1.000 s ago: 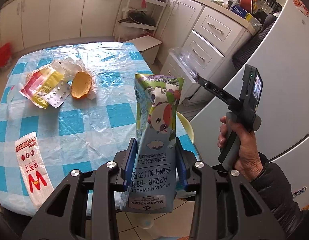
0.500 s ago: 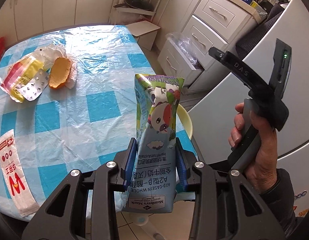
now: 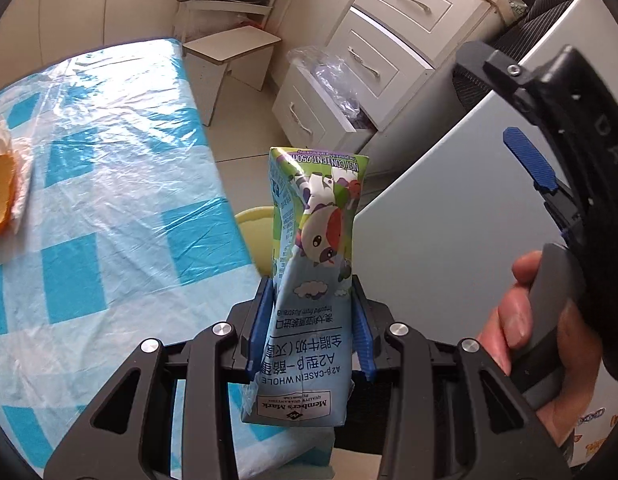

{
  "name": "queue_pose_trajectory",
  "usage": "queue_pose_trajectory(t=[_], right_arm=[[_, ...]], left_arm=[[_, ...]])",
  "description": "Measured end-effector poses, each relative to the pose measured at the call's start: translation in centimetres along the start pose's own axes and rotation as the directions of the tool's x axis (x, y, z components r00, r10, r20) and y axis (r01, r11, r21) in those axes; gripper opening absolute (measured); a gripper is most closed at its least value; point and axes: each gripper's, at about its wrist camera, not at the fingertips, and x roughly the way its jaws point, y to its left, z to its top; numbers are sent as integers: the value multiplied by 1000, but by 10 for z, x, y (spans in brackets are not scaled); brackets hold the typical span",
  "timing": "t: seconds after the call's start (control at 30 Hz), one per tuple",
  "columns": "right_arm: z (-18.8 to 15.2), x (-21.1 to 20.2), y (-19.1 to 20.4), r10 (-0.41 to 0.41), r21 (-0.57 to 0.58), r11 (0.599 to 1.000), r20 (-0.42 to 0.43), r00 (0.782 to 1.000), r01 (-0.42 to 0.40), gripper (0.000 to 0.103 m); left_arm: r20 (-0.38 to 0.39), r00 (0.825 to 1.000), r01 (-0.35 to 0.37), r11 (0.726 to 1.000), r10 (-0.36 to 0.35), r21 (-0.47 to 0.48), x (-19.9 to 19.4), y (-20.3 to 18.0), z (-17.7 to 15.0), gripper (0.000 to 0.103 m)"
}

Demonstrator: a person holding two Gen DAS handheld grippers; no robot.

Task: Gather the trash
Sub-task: 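Open the left tool over the yellow bucket to drop the milk carton, then move both open tools back over the table toward the remaining trash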

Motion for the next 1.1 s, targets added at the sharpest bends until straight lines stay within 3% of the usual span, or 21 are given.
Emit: queue_pose_trajectory(t=[0.17,0.43,0.7,0.9,1.1], right_arm=[[3,2,-10,-47,25,999,8,999,47,95],[4,1,-15,-64,35,997,-13,998,64,95],[-5,14,8,-78,-67,995,-147,986,69,96],[-17,14,41,-23,-161,987,-210,977,-11,96],[-25,11,69,33,-219,972,-247,968,-89,96]], left_arm=[[-16,1000,25,1000,-25,1,29,-11,15,38],[14,1000,-6,1000,5,13,19,-14,16,60],[66,983,-174,985,173,16,-29,12,-16,77],[82,950,-300,953,301,-33,-68,49,-47,82],[76,932,-348,933,355,-89,-88,75,-62,84]])
